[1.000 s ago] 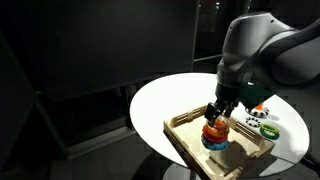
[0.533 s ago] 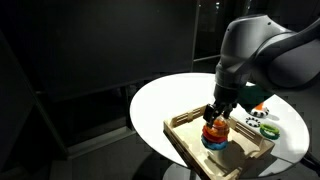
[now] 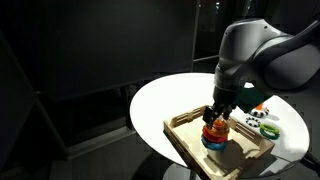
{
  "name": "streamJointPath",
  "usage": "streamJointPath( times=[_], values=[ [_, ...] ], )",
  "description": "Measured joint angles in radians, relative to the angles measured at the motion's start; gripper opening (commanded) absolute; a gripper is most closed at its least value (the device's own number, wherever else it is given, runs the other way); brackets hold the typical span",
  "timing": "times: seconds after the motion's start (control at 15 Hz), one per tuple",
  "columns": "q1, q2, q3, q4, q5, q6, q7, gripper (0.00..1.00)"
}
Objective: Remove the colorless ring from the pile in the crate and put it on the table outside the crate
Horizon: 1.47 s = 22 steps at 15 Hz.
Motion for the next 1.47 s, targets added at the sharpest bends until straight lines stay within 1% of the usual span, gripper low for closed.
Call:
streamJointPath(
  times=[0.07, 0.73, 1.0, 1.2, 1.47],
  values=[
    [0.001, 0.004, -0.001, 0.002, 0.000, 0.000, 0.001, 0.70],
    [0.000, -0.010, -0.011, 0.011, 0.010, -0.004, 0.010, 0.70],
    [-0.008, -0.051, -0.035, 0.008, 0.014, -0.072, 0.012, 0.70],
    [-0.032, -0.084, -0.056, -0.016, 0.014, -0.117, 0.016, 0.70],
    [-0.091, -0.126, -0.087, -0.089, 0.014, -0.123, 0.027, 0.70]
  ],
)
